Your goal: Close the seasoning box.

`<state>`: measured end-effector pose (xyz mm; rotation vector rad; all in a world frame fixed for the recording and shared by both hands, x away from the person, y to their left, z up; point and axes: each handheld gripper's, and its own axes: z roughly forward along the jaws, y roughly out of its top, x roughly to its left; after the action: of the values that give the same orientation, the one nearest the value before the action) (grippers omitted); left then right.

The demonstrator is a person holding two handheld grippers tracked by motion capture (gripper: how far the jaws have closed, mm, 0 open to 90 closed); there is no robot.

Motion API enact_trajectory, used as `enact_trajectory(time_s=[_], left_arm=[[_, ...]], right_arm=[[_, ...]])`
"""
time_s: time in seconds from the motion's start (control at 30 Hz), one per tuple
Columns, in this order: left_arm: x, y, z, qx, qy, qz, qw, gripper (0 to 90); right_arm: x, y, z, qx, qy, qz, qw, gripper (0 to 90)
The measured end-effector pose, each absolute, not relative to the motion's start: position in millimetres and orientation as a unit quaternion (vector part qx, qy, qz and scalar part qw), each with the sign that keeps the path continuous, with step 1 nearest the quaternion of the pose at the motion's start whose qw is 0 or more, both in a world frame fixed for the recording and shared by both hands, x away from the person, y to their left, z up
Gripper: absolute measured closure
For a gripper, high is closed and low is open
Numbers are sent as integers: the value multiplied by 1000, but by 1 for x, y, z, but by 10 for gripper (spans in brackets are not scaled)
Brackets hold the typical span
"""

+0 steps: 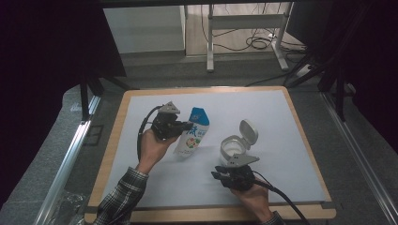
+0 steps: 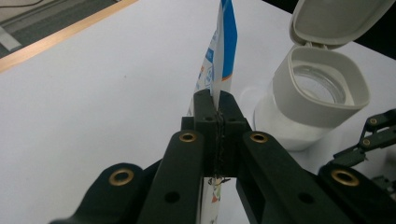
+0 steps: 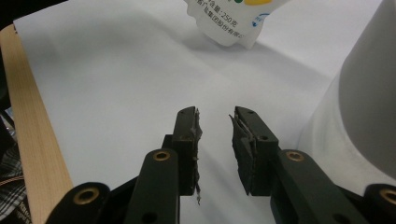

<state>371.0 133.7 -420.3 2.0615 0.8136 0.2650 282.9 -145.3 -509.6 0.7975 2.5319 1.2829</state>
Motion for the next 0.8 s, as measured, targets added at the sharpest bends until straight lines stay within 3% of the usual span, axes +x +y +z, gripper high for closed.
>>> enact_trajectory(time_s=[0.33, 0.8], left_arm=[[356, 154, -428, 819, 330, 112, 456, 881], [335, 180, -448, 798, 347, 120, 478, 848]], right_arm=[[283, -149, -512, 269, 857, 429, 92, 725], [282, -159, -513, 268, 858, 431, 78, 865]])
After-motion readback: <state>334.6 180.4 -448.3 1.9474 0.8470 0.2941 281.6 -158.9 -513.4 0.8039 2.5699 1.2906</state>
